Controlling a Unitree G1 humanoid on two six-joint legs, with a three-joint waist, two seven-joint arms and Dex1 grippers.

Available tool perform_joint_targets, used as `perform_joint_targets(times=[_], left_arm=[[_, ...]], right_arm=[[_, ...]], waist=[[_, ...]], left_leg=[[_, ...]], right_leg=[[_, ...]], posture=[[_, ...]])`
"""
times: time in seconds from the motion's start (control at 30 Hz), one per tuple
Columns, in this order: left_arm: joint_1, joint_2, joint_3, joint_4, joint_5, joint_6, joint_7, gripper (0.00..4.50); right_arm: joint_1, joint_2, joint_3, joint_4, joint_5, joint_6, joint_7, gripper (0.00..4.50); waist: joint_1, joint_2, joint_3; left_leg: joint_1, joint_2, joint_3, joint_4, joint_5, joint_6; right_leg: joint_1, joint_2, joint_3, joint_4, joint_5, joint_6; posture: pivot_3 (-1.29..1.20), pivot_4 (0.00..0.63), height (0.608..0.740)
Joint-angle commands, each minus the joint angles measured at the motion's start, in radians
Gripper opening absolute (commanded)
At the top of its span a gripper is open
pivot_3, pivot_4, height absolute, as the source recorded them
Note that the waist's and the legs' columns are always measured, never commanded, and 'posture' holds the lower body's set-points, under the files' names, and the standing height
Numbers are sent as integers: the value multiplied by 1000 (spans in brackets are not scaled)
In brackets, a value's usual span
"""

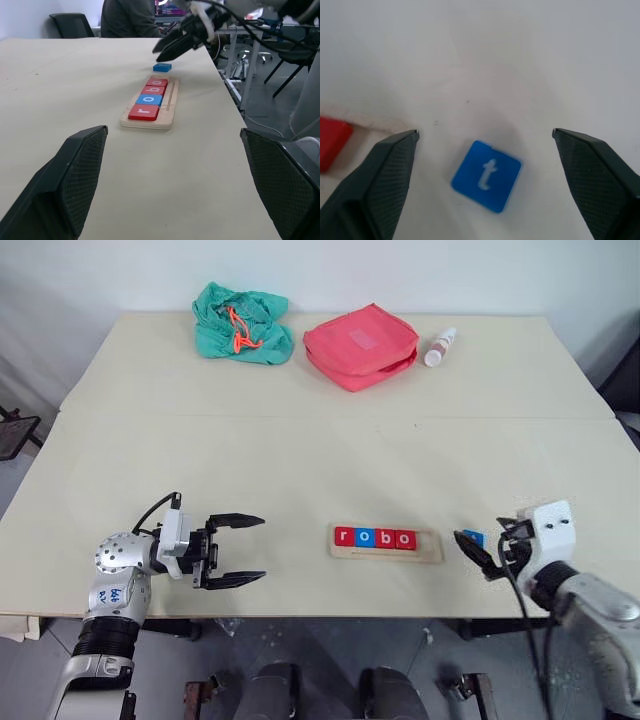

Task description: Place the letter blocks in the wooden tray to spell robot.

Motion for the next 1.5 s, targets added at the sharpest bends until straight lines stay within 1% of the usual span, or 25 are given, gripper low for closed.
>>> perform_joint_targets(times=[0.03,0.17,0.23,0.33,0.43,0.6,0.77,0.9,0.97,1.03,1.23,1.37,1.5], left_arm=[[-7,-4,9,-28,-19,-13,-55,4500],[2,-17,2,-45,-21,-8,-52,4500],[5,-20,1,-50,-22,-6,-50,4500],[17,-18,3,-63,-24,-3,-48,4500],[37,-14,10,-86,-26,2,-35,4500],[78,-8,21,-134,-27,12,-12,4500],[106,-7,31,-174,-26,23,10,4500],[124,-8,38,-198,-24,30,22,4500],[130,-9,41,-206,-23,32,28,4500],[133,-10,42,-209,-21,31,32,4500],[133,-14,38,-213,-18,30,41,4500],[122,-19,33,-205,-16,29,41,4500],[104,-24,31,-180,-13,24,32,4500]], right_arm=[[18,-148,23,88,-32,-142,219,4460],[-35,-313,79,258,-75,-285,440,4460],[-76,-361,114,328,-92,-334,510,4460],[-153,-398,170,419,-119,-393,592,4460],[-280,-410,252,555,-173,-470,670,4460],[-422,-404,367,741,-266,-606,785,4460],[-533,-388,442,878,-331,-703,853,4460],[-581,-367,472,932,-354,-729,871,4460],[-585,-365,481,936,-363,-735,885,4072],[-583,-356,473,925,-358,-722,884,3558],[-564,-352,464,901,-362,-712,874,1487],[-553,-346,436,853,-334,-671,855,1457],[-562,-351,397,731,-265,-550,854,1457]], waist=[[0,0,0],[-1,0,0],[-1,0,0],[-2,0,0],[-2,0,0],[-1,0,0],[-2,0,0],[-3,0,0],[-3,0,0],[-3,0,0],[-3,0,0],[-3,0,0],[-3,0,0]], left_leg=[[0,0,2,0,0,0],[0,0,2,0,0,0],[0,0,2,0,0,0],[0,1,1,1,0,0],[0,1,1,1,0,0],[0,1,-1,1,0,0],[-1,1,-1,2,0,0],[-1,1,-1,2,0,0],[-1,1,-1,2,0,0],[-1,1,-1,2,0,0],[0,1,-1,3,0,0],[0,1,-1,3,0,0],[0,1,-1,3,0,0]], right_leg=[[0,0,1,-1,0,0],[1,0,0,-3,0,0],[2,0,-1,-4,0,0],[3,0,-2,-4,0,0],[3,-1,-2,-5,0,0],[3,0,-4,-5,0,0],[4,-1,-5,-5,0,0],[4,-1,-5,-5,0,0],[4,0,-5,-5,0,0],[4,0,-5,-5,0,0],[5,0,-5,-5,0,0],[5,0,-5,-5,0,0],[5,0,-5,-5,0,0]], posture=[[0,150,740],[0,150,740],[0,150,740],[0,150,740],[0,150,740],[0,150,740],[0,150,740],[0,150,740],[0,150,740],[0,150,740],[0,150,740],[0,150,740],[0,150,740]])
